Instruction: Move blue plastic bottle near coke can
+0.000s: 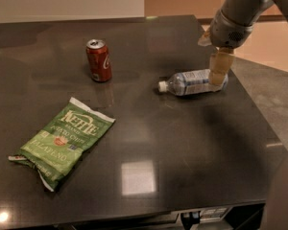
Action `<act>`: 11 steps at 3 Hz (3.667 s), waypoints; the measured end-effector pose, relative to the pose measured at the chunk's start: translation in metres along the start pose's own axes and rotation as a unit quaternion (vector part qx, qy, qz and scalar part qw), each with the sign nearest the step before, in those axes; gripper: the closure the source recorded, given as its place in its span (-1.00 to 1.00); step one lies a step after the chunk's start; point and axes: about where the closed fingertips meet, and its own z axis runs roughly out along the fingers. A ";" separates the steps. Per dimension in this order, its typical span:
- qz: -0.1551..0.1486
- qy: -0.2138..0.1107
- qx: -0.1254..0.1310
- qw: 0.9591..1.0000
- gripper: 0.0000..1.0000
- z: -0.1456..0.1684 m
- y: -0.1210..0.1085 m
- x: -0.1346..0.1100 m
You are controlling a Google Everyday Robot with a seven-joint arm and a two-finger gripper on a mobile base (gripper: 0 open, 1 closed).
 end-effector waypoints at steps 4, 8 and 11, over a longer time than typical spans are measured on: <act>-0.026 0.014 -0.061 0.998 -0.63 0.050 -0.010 0.012; -0.040 0.000 -0.052 0.998 1.00 0.033 -0.019 -0.046; -0.071 -0.028 -0.070 0.995 1.00 0.050 -0.019 -0.118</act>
Offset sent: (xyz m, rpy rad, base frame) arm -0.0032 -0.0087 -0.0427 -0.0355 0.1775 0.0864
